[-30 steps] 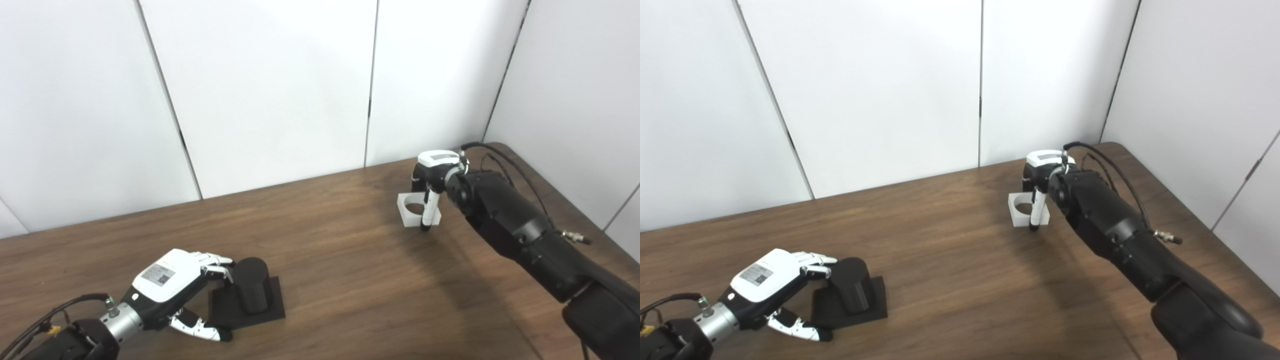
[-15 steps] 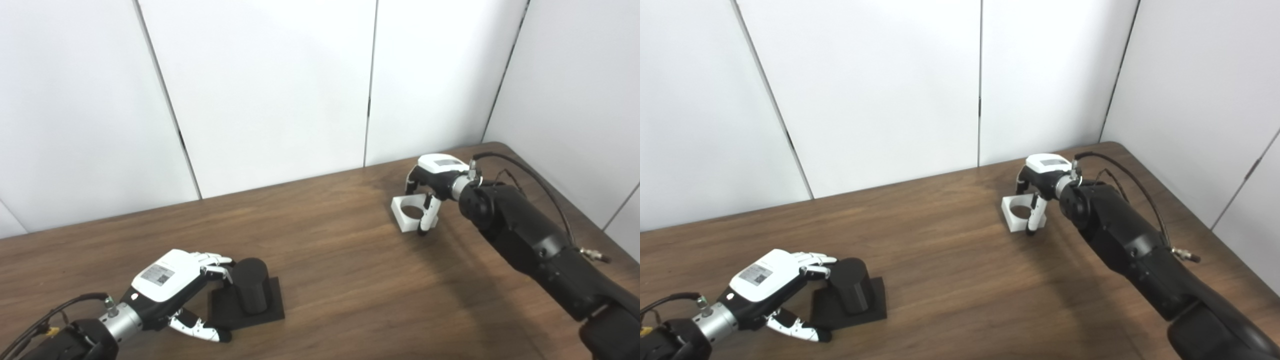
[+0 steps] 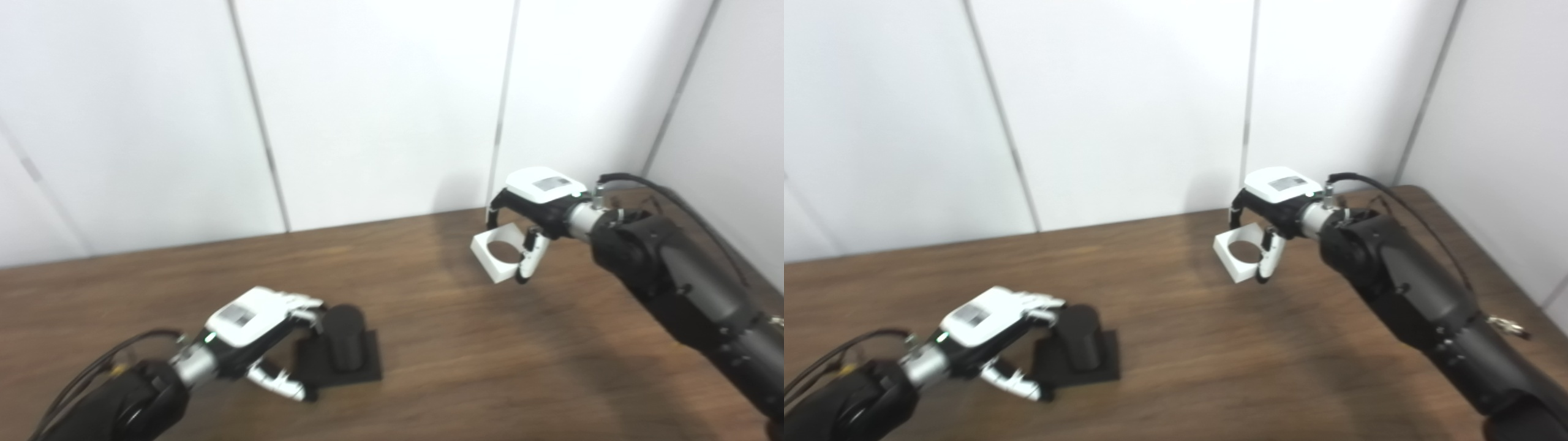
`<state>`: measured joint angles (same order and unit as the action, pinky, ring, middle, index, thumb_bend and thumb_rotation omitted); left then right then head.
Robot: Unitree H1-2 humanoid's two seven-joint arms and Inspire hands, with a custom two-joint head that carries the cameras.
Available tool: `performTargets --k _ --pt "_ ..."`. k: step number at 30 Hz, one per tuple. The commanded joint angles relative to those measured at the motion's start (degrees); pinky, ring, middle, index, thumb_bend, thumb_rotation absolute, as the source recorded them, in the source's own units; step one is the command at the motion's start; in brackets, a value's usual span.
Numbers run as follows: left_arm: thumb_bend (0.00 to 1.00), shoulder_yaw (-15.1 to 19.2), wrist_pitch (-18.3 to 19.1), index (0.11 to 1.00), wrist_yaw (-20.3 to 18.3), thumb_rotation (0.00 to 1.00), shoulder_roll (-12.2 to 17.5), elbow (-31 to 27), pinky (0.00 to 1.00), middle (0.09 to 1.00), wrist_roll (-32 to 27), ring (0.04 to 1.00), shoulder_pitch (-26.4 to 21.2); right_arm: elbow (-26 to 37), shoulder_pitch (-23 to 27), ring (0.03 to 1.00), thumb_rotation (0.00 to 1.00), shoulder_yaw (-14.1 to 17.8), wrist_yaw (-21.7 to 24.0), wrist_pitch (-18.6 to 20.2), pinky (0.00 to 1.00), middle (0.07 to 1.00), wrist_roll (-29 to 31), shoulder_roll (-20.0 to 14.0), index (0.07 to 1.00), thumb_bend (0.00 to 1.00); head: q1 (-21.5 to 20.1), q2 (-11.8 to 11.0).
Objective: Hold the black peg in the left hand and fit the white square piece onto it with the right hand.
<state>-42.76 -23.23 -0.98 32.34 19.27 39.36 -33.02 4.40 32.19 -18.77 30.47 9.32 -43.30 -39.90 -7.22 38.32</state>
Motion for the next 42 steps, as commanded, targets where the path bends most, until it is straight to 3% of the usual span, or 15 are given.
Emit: performTargets --k 1,6,11,21,29,42 --pt "0.52 -3.97 -0.19 0.493 -8.12 0.07 -0.64 2.21 0.81 0.868 6.0 0.866 3.26 3.76 4.6 0.806 0.13 1.07 0.41 -3.2 0.76 0.752 1.1 -0.79 0.479 0.52 1.95 0.35" --pt "0.52 -3.98 0.59 0.493 -8.41 0.07 -2.31 2.72 0.81 0.866 6.05 0.874 2.8 6.51 5.04 0.804 0.13 1.42 2.66 -5.24 0.75 0.749 3.97 -0.13 0.478 0.52 7.96 1.18" --pt "0.52 -4.35 1.74 0.493 -9.24 0.08 -3.52 2.87 0.82 0.871 6.59 0.88 2.15 10.79 4.33 0.786 0.13 1.39 4.02 -6.14 0.72 0.74 5.91 1.43 0.479 0.52 10.37 1.5" --pt "0.52 -4.19 3.52 0.495 -11.58 0.08 -4.02 1.73 0.84 0.882 6.84 0.893 2.06 15.52 4.36 0.786 0.13 1.03 7.1 -5.29 0.73 0.746 6.29 6.99 0.479 0.52 9.71 1.43" --pt "0.52 -4.03 3.51 0.494 -11.04 0.08 -4.21 1.44 0.82 0.875 7.17 0.891 2.4 14.38 6.07 0.776 0.13 0.08 7.5 -6.67 0.68 0.742 5.98 10.81 0.478 0.52 9.34 1.62" --pt "0.52 -3.94 3.67 0.494 -10.47 0.08 -4.81 1.54 0.8 0.881 8.41 0.884 2.42 12.6 6.67 0.775 0.13 -0.69 7.04 -7.21 0.71 0.74 6.54 14.23 0.477 0.52 9.53 1.71"
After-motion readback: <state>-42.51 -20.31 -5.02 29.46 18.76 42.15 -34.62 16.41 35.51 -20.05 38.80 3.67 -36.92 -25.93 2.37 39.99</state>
